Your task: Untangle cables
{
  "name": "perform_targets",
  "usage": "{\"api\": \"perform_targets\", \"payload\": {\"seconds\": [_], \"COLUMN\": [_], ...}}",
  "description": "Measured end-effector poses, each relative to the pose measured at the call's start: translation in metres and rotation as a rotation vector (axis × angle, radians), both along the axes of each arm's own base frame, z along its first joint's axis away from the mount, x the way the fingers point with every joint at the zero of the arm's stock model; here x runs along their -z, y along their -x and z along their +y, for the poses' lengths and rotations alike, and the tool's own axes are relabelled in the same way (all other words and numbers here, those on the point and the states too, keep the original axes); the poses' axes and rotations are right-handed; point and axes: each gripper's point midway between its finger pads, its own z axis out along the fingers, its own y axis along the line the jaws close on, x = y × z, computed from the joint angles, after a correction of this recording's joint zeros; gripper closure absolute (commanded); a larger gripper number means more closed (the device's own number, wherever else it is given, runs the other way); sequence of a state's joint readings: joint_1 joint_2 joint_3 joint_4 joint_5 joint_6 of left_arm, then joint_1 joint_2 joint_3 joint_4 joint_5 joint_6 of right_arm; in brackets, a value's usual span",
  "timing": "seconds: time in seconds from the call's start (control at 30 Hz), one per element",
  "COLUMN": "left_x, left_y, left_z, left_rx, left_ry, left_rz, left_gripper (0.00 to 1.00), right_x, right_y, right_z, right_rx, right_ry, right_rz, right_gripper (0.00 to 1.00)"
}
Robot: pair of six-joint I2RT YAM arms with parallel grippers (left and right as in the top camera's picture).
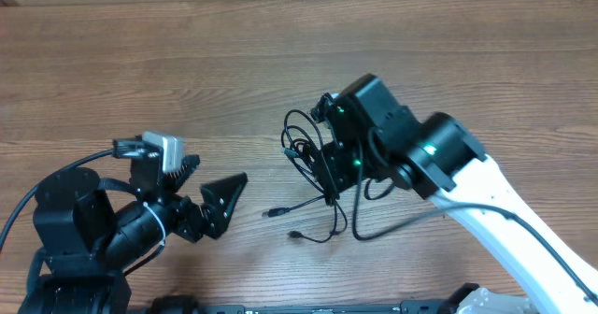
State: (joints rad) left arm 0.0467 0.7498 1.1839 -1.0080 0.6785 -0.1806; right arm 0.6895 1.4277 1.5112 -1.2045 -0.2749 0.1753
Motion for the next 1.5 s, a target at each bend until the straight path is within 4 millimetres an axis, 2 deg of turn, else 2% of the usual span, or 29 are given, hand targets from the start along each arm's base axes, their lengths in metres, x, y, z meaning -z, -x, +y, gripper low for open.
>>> {"api": "perform_targets", "payload": {"seconds": [0.07,0.13,0.23,0.47,0.7,1.0,1.03,1.2,1.23,1.33,1.5], "left_x": [0.003,0.008,0.017,0.029,0.033,0.034,0.034,0.034,0.035,0.037,0.038], "left_y": [-0.003,-0.007,-0.011,-0.019,-0.024,-0.025,-0.024,-0.023,-0.022,-0.019,-0.016], "left_z": [0.001,0.002,0.003,-0.004,-0.009,-0.010,-0.011,-0.011,-0.011,-0.012,-0.014], "left_rx": [-0.044,-0.086,-0.147,-0.181,-0.167,-0.167,-0.167,-0.175,-0.179,-0.187,-0.186], "left_ry": [0.052,0.108,0.188,0.319,0.357,0.372,0.374,0.387,0.394,0.412,0.417], "left_rz": [0.065,0.139,0.262,0.445,0.509,0.526,0.528,0.546,0.560,0.593,0.614], "left_gripper": [0.26,0.21,0.18,0.18,0.19,0.19,0.20,0.24,0.30,0.44,0.44], "right_x": [-0.011,-0.020,-0.031,-0.037,-0.043,-0.043,-0.043,-0.040,-0.039,-0.038,-0.036], "right_y": [0.004,0.008,0.013,0.017,0.031,0.068,0.075,0.086,0.086,0.081,0.070], "right_z": [-0.002,-0.005,-0.007,-0.005,0.006,0.018,0.022,0.035,0.037,0.040,0.038], "right_rx": [-0.046,-0.083,-0.128,-0.191,-0.271,-0.435,-0.473,-0.542,-0.549,-0.549,-0.522], "right_ry": [-0.016,-0.028,-0.042,-0.062,-0.137,-0.181,-0.184,-0.172,-0.167,-0.149,-0.111], "right_rz": [-0.049,-0.093,-0.146,-0.185,-0.151,-0.095,-0.097,-0.122,-0.129,-0.167,-0.215], "right_gripper": [0.96,0.96,0.96,0.96,0.96,0.96,0.96,0.96,0.96,0.96,0.96]}}
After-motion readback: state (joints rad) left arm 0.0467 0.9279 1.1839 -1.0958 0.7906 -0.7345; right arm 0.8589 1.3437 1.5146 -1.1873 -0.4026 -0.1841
